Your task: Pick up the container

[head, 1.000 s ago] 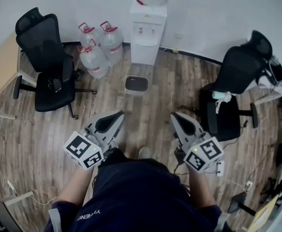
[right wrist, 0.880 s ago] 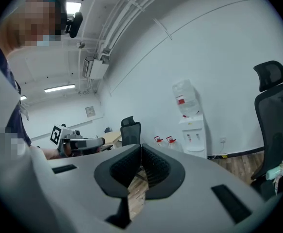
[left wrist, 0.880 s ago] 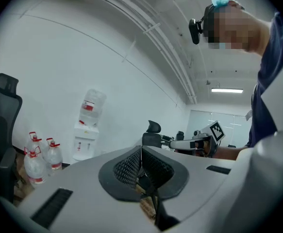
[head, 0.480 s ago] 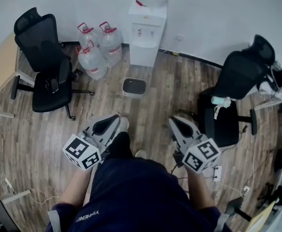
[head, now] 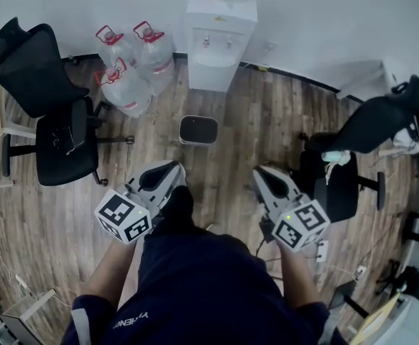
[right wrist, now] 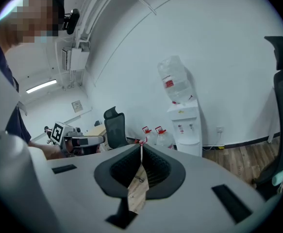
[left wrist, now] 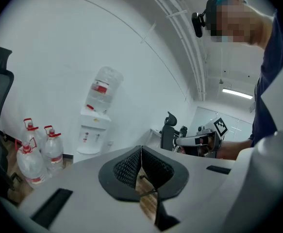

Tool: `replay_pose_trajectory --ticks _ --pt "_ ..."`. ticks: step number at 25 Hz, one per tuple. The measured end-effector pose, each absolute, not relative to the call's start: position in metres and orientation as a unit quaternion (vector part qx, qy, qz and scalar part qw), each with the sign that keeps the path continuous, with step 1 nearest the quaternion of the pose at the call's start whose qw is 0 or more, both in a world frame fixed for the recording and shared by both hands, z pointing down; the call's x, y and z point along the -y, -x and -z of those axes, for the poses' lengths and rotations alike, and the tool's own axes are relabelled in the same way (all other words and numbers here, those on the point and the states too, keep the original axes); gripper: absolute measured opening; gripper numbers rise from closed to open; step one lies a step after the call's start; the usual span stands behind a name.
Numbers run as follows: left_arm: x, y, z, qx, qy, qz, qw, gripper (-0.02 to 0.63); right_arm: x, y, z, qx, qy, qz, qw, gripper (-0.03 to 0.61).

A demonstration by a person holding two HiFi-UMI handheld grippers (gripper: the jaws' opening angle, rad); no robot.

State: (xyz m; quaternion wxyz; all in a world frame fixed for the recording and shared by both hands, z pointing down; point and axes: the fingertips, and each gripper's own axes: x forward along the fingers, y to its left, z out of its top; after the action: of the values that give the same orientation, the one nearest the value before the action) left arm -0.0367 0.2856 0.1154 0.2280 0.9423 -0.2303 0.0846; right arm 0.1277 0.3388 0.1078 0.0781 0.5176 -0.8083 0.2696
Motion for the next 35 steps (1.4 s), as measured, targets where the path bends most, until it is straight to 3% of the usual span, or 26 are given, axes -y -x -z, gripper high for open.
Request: replay_pose_trajectory --ticks 11,20,28,35 --pt "-0.099 0.078 -0.192 0.222 -0.928 -0.141 0.265 0.026 -0.17 -0.119 -0.172 0.764 -0.545 -0.315 0.138 0.012" --pt "-0.043 0.089 -0.288 0.245 -0.898 -0.207 0.301 0.026 -0.099 -0.134 -0.256 0.745 -0.534 -0.35 0.195 0.012" --pt "-0.028 0.066 -0.435 0.269 -0.864 -0.28 0.321 0.026 -0.069 -0.149 -0.415 0.73 -0.492 -0.395 0.263 0.012" --pt "-0.013 0.042 -0.628 0.272 -0.826 -0.355 0.344 0.029 -0.05 -0.165 -0.606 0.715 -0.454 -0.427 0.318 0.014"
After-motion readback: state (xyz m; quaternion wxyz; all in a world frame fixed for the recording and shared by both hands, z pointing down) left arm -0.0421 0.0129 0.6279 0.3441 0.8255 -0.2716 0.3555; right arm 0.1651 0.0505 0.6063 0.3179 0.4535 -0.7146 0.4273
